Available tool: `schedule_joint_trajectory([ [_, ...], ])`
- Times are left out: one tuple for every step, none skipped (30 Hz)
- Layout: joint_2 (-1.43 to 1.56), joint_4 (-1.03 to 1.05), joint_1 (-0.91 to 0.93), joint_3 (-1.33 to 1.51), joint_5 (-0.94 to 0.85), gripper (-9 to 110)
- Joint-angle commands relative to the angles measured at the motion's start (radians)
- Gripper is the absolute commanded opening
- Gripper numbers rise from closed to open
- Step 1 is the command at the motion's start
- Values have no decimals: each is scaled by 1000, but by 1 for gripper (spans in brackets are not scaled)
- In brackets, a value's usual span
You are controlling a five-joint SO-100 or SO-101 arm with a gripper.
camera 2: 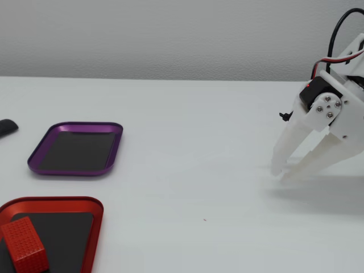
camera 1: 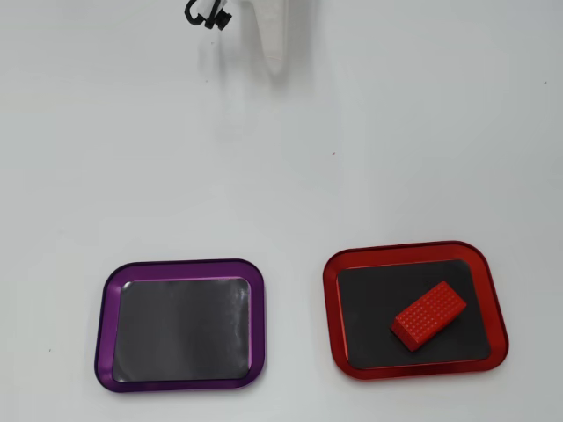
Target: Grasp a red block and put it in the left red dish.
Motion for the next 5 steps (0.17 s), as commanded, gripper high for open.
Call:
schedule_joint_trajectory([
  [110,-9,5,5,-5,0],
  [110,-9,5,5,-5,0],
  [110,-9,5,5,-5,0],
  [110,-9,5,5,-5,0],
  [110,-9,5,5,-5,0],
])
